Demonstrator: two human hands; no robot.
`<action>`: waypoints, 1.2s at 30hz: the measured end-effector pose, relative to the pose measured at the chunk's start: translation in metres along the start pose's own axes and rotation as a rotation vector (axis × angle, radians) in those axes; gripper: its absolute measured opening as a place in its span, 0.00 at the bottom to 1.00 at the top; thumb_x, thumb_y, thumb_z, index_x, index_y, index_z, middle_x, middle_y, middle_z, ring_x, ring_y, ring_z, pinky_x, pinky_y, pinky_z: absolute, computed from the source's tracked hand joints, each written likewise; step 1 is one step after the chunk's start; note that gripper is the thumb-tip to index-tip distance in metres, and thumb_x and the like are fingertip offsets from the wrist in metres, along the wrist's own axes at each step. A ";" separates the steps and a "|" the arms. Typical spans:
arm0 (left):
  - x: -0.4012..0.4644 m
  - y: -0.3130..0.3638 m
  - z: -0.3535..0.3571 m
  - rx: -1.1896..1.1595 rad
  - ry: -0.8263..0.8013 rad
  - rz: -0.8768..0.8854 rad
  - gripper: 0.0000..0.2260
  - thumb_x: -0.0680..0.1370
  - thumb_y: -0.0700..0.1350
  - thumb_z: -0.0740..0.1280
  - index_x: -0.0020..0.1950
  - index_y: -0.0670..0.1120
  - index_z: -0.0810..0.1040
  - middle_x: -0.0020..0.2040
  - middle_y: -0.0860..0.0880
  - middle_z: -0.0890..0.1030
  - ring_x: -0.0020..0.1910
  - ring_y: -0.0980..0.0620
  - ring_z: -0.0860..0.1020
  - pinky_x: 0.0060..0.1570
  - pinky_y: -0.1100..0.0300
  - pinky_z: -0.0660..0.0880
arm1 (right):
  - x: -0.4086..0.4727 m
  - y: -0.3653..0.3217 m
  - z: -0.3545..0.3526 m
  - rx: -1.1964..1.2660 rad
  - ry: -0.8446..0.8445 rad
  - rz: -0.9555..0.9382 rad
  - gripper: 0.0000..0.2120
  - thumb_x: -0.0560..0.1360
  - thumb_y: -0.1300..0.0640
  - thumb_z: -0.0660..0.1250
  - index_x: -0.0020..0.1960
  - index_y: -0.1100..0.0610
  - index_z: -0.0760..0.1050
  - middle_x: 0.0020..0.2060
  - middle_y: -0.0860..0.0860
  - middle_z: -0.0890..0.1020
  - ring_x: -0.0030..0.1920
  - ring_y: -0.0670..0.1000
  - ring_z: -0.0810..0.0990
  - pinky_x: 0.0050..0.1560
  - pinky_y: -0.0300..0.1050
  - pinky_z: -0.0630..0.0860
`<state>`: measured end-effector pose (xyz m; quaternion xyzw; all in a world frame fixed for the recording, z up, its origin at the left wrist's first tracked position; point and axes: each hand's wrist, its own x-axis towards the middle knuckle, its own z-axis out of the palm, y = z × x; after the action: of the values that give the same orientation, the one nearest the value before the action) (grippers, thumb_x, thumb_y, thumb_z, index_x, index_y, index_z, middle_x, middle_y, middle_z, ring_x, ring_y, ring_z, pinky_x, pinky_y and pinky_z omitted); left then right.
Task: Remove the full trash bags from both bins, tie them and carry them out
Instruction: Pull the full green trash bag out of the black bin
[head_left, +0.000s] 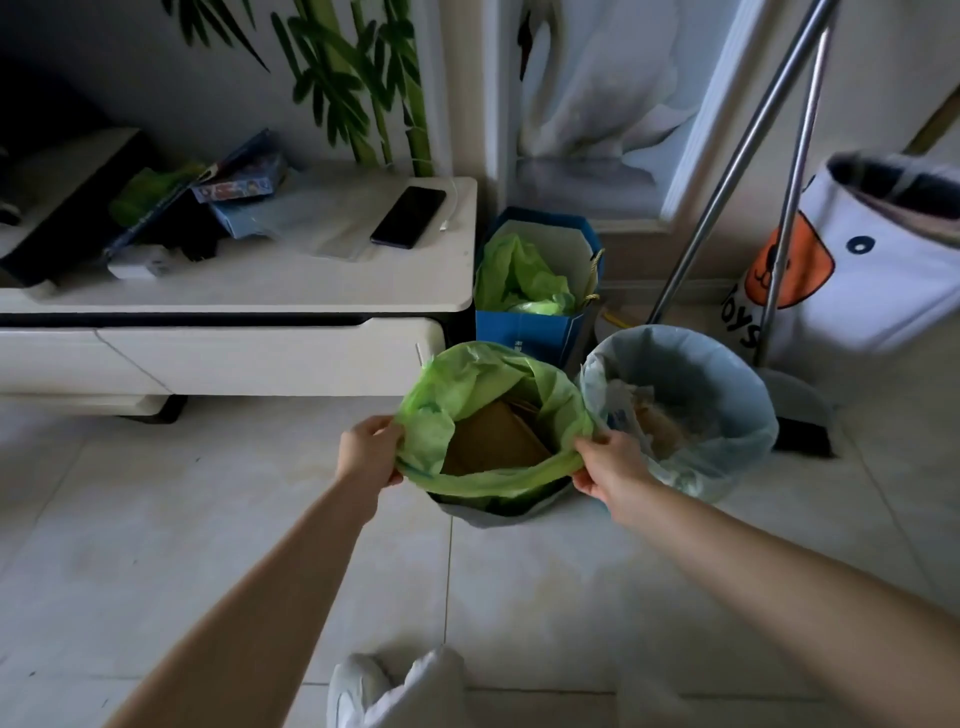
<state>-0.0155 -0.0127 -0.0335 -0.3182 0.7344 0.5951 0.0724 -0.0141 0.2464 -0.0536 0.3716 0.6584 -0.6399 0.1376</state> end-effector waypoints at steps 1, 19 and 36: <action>-0.004 0.011 -0.001 0.006 -0.003 0.040 0.09 0.77 0.41 0.63 0.52 0.46 0.81 0.41 0.45 0.81 0.37 0.46 0.79 0.34 0.53 0.81 | -0.003 -0.009 0.001 -0.037 0.002 -0.040 0.04 0.76 0.61 0.64 0.48 0.60 0.76 0.48 0.62 0.79 0.39 0.56 0.78 0.42 0.49 0.79; -0.050 0.006 -0.089 0.213 -0.032 -0.049 0.07 0.77 0.40 0.59 0.55 0.41 0.70 0.49 0.38 0.81 0.31 0.41 0.84 0.31 0.54 0.80 | -0.079 -0.010 -0.056 -0.680 -0.159 -0.257 0.04 0.76 0.63 0.60 0.43 0.58 0.72 0.33 0.55 0.84 0.32 0.55 0.85 0.27 0.41 0.77; -0.062 0.006 -0.061 0.044 -0.444 -0.453 0.10 0.76 0.33 0.64 0.57 0.35 0.74 0.41 0.40 0.84 0.35 0.46 0.84 0.39 0.53 0.81 | 0.006 -0.077 0.002 -1.066 -0.092 -0.590 0.25 0.77 0.52 0.63 0.71 0.60 0.64 0.67 0.60 0.72 0.64 0.59 0.74 0.62 0.54 0.73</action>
<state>0.0469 -0.0443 0.0185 -0.3342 0.6238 0.6028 0.3685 -0.0700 0.2535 -0.0008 0.0256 0.9566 -0.2486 0.1498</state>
